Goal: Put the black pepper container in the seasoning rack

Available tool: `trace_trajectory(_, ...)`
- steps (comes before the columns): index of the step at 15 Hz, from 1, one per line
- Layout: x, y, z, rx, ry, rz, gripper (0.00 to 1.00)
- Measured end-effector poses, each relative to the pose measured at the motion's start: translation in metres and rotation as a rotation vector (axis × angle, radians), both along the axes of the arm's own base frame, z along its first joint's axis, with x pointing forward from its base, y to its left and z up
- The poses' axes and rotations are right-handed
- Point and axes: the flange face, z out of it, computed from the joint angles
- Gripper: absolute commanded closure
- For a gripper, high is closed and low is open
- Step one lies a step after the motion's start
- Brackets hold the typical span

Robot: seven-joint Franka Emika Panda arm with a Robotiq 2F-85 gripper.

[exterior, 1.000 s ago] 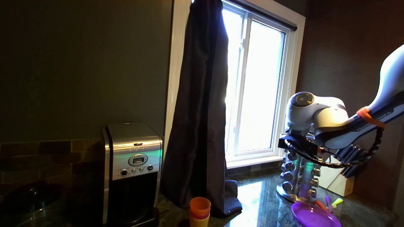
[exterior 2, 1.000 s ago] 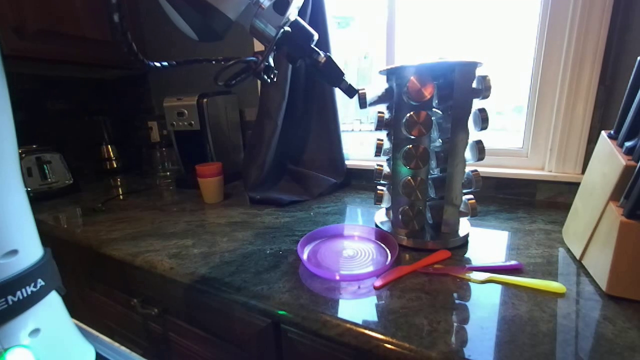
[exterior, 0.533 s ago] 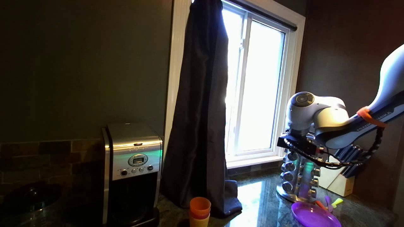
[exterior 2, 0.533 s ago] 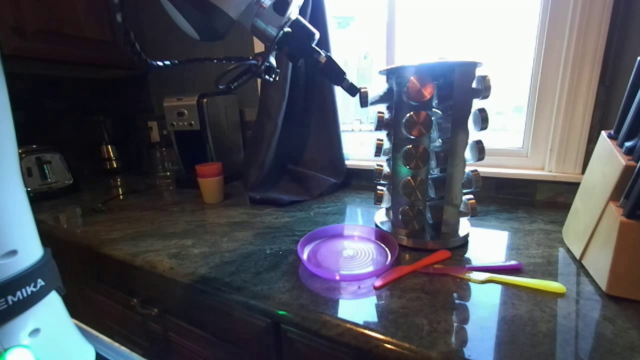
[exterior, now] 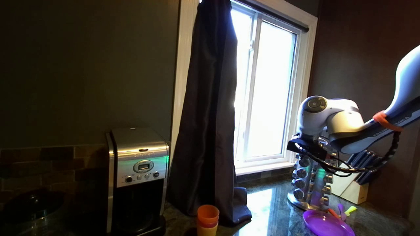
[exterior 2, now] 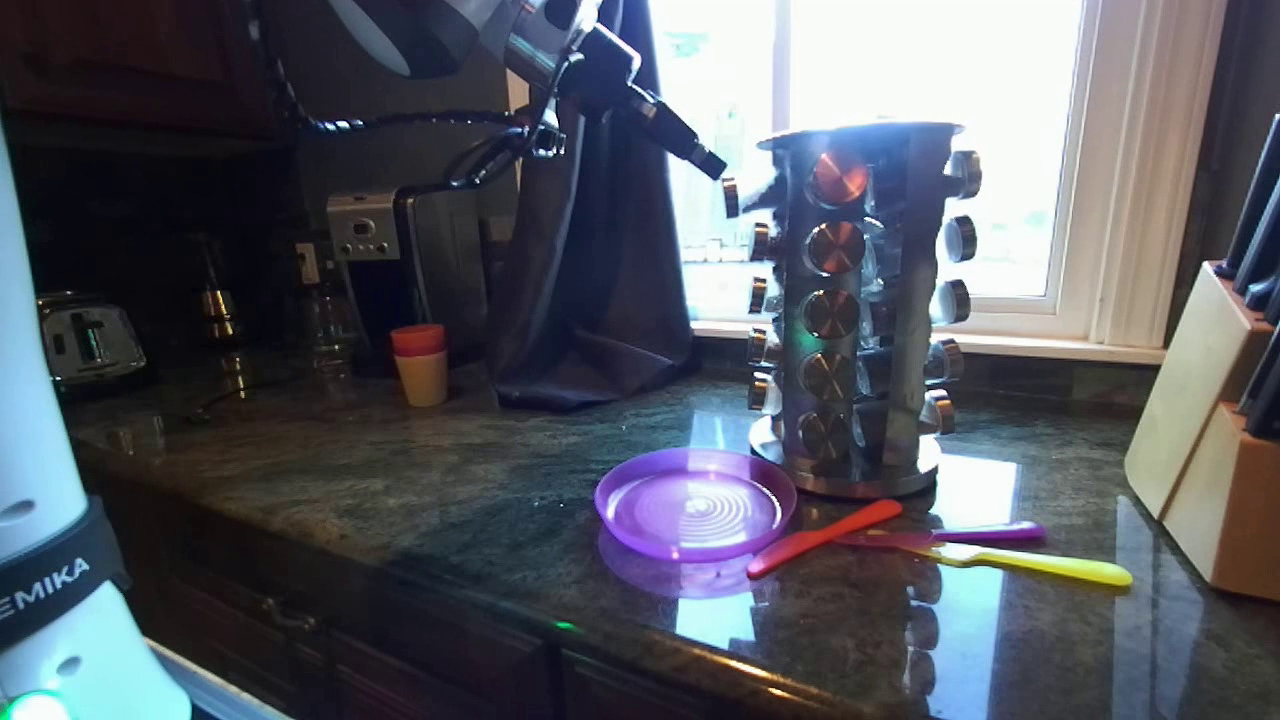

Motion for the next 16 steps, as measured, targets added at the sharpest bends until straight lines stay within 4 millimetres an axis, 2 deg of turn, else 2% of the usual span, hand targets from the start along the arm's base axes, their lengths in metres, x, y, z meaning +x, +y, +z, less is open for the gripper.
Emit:
trace_trajectory(8, 0.0, 0.0, 0.001, -0.035, -0.012, 0.015, 1.0)
trace_trajectory(16, -0.001, 0.016, -0.009, -0.085, 0.075, 0.113, 1.0)
